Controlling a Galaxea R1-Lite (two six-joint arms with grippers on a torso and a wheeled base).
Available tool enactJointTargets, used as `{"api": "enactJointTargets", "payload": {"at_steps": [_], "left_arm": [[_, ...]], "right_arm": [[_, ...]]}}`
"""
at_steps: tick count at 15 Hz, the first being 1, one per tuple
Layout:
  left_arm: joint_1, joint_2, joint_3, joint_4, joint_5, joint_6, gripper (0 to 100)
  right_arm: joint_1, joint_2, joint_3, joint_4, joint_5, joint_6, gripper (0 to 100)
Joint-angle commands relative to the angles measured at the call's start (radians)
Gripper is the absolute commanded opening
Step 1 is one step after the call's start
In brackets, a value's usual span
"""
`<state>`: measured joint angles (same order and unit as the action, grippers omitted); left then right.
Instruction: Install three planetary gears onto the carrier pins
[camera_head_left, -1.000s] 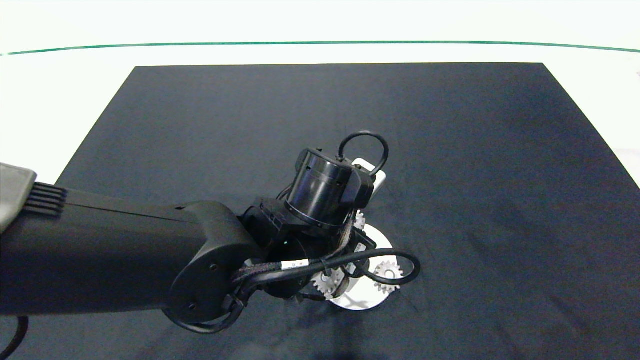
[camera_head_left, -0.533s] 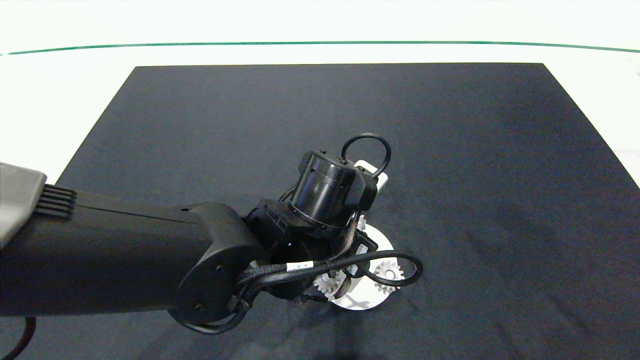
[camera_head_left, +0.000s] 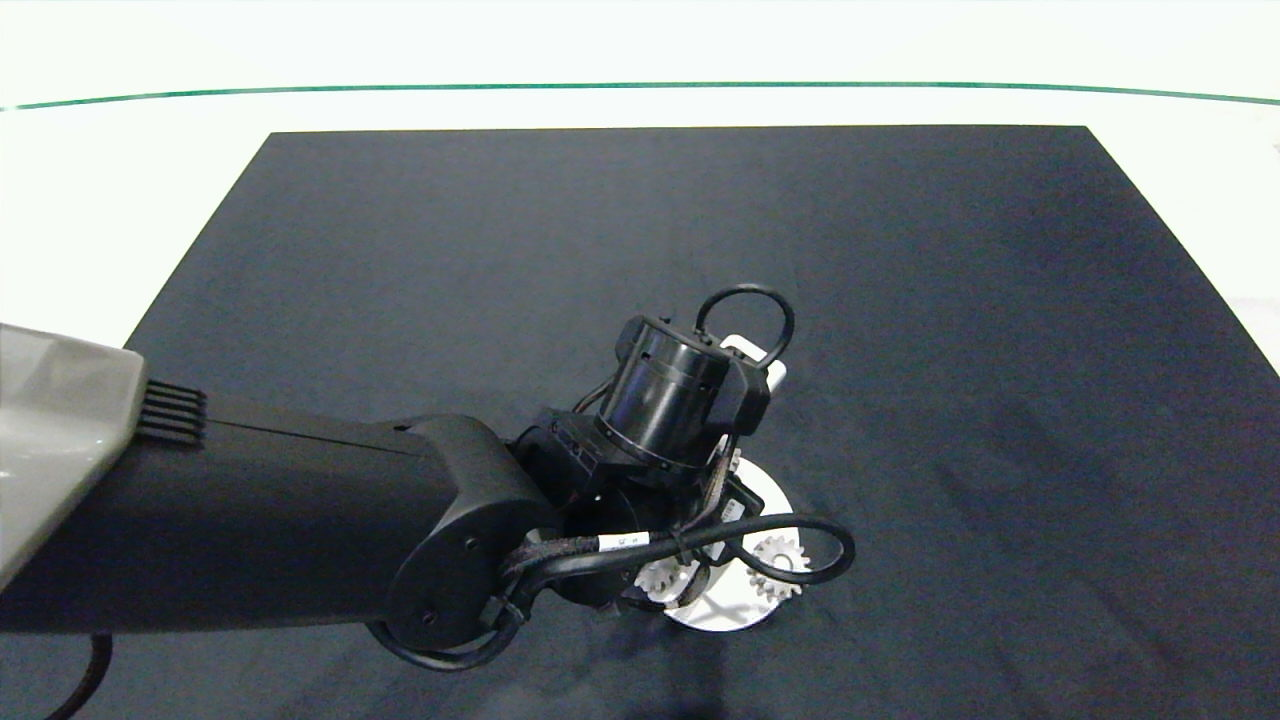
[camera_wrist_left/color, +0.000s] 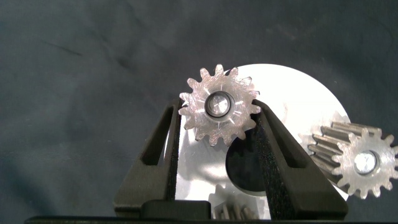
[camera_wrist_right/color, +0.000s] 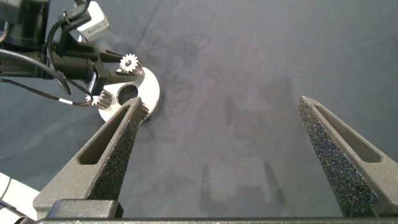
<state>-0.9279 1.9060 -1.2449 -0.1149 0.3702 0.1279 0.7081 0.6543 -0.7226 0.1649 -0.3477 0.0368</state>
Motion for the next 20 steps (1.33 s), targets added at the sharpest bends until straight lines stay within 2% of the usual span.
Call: {"api": "enactJointTargets", "payload": {"at_steps": [1, 2, 7, 9, 11, 13, 14, 17, 20], "left_arm": [[0.001, 0.004, 0.001, -0.002, 0.003, -0.001, 16], [0.003, 0.002, 0.001, -0.002, 0.003, -0.001, 100], [0.007, -0.048, 0.010, 0.008, 0.004, -0.002, 100], [0.011, -0.100, 0.028, 0.063, 0.004, -0.008, 100], [0.015, -0.174, 0.061, 0.073, 0.004, -0.017, 100], [0.026, -0.275, 0.125, 0.073, 0.030, -0.020, 100], [0.035, -0.329, 0.165, 0.075, 0.032, -0.020, 100], [0.123, -0.504, 0.300, 0.121, 0.033, -0.034, 100], [0.294, -0.708, 0.417, 0.146, 0.032, -0.033, 100]], "right_arm": [[0.001, -0.001, -0.001, 0.001, -0.002, 0.002, 100], [0.001, -0.001, 0.000, 0.001, -0.002, 0.002, 100], [0.001, 0.001, -0.001, 0.002, -0.002, 0.002, 100], [0.001, 0.001, -0.001, 0.001, -0.002, 0.003, 100], [-0.001, -0.002, 0.000, 0.002, -0.002, 0.003, 100], [-0.009, -0.018, -0.001, 0.021, -0.004, 0.005, 100], [-0.013, -0.027, -0.001, 0.031, -0.004, 0.005, 100], [-0.067, -0.067, 0.000, 0.082, -0.004, 0.005, 100], [-0.174, -0.087, -0.020, 0.131, -0.004, 0.003, 100]]}}
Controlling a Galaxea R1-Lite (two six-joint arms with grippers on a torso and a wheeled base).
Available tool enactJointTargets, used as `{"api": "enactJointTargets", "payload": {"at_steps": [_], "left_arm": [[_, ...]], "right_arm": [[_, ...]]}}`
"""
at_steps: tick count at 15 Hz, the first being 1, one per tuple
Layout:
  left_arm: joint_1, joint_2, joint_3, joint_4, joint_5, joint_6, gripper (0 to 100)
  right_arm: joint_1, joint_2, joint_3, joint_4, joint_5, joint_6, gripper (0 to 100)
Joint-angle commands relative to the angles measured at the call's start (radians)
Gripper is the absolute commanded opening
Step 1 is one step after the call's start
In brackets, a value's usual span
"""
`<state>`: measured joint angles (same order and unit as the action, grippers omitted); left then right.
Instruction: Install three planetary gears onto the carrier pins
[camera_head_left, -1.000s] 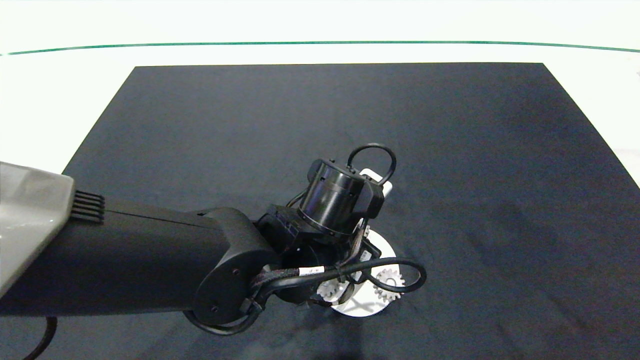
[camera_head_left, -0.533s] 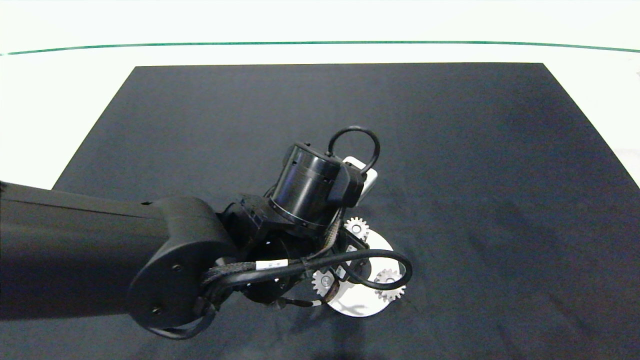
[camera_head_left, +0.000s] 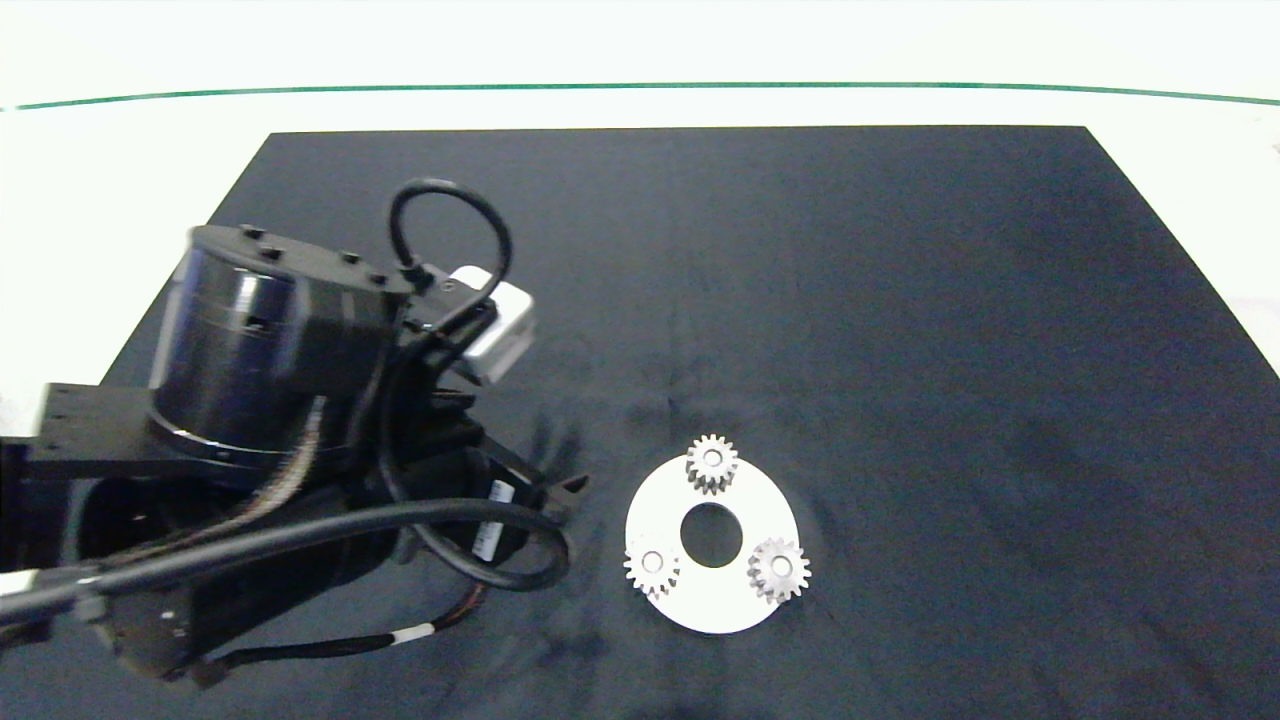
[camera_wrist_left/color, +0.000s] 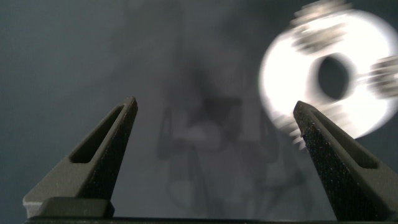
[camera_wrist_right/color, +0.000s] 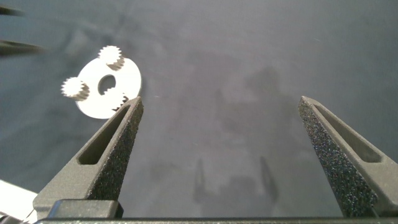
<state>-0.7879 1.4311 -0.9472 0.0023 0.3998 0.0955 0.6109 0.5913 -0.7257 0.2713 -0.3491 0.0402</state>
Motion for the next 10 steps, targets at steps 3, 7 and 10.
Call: {"api": "enactJointTargets", "payload": {"at_steps": [3, 7, 10], "left_arm": [[0.326, -0.475, 0.193, 0.173, 0.002, 0.001, 100], [0.529, -0.770, 0.193, 0.311, 0.002, 0.018, 100], [0.630, -0.956, 0.189, 0.383, 0.002, 0.058, 100]], "right_arm": [[-0.257, -0.034, -0.054, 0.092, -0.002, -0.003, 100], [-0.454, -0.113, -0.055, 0.167, -0.007, -0.013, 100], [-0.542, -0.199, -0.054, 0.186, -0.010, -0.056, 100]]}}
